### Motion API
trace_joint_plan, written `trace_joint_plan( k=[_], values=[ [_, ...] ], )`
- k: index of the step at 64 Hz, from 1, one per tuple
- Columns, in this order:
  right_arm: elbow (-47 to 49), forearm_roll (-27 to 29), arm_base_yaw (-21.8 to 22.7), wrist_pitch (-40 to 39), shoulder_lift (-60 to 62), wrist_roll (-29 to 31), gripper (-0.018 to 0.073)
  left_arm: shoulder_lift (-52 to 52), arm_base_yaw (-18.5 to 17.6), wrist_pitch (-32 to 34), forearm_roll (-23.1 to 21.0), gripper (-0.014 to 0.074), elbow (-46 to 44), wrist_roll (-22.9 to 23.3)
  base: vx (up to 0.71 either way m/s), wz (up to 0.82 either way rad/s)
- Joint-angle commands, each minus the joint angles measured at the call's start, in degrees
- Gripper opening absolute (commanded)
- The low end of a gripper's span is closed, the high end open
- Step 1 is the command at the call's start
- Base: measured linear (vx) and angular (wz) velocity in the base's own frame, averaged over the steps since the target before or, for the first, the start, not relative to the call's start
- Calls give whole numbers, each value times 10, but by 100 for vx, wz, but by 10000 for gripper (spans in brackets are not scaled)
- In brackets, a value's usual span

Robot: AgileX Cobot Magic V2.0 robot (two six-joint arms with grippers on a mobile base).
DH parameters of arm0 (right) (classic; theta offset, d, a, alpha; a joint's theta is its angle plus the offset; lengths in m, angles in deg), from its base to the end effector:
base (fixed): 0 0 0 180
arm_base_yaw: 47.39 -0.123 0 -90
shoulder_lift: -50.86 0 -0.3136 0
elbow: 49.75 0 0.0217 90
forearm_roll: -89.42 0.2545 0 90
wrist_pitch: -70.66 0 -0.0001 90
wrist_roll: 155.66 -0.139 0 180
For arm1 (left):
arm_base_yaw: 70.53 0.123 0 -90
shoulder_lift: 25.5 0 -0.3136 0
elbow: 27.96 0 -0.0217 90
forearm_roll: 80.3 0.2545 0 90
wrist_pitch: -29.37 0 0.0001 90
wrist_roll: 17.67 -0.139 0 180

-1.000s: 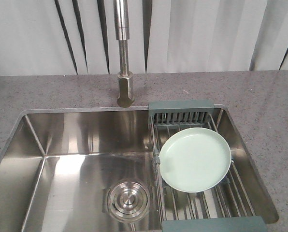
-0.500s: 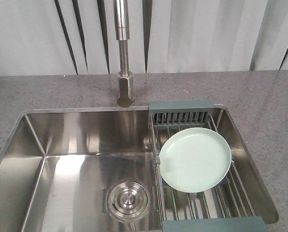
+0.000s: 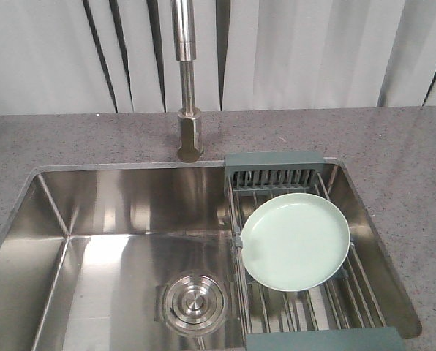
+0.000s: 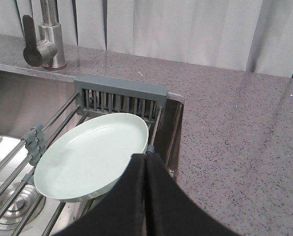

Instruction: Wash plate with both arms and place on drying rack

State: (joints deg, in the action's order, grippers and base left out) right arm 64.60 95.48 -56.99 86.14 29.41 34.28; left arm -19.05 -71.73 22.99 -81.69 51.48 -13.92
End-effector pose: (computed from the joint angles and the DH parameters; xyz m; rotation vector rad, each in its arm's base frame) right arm 0.0948 0.0200 0.2421 -0.2335 1.7745 0.0941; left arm 0.0795 -0.0020 0.1925 -0.0532 1.6102 -0.0877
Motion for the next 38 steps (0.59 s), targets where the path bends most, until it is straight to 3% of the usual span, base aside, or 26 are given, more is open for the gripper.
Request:
trace_joint_plan(
  k=[1, 10, 38],
  values=[
    [16, 0, 2, -40, -5, 3, -10, -10, -1, 40, -5, -6, 13, 30, 0, 0],
    [16, 0, 2, -40, -5, 3, -10, -10, -1, 40, -5, -6, 13, 49, 0, 0],
    [16, 0, 2, -40, -5, 3, -10, -9, -1, 36, -5, -6, 9, 49, 0, 0]
  ],
)
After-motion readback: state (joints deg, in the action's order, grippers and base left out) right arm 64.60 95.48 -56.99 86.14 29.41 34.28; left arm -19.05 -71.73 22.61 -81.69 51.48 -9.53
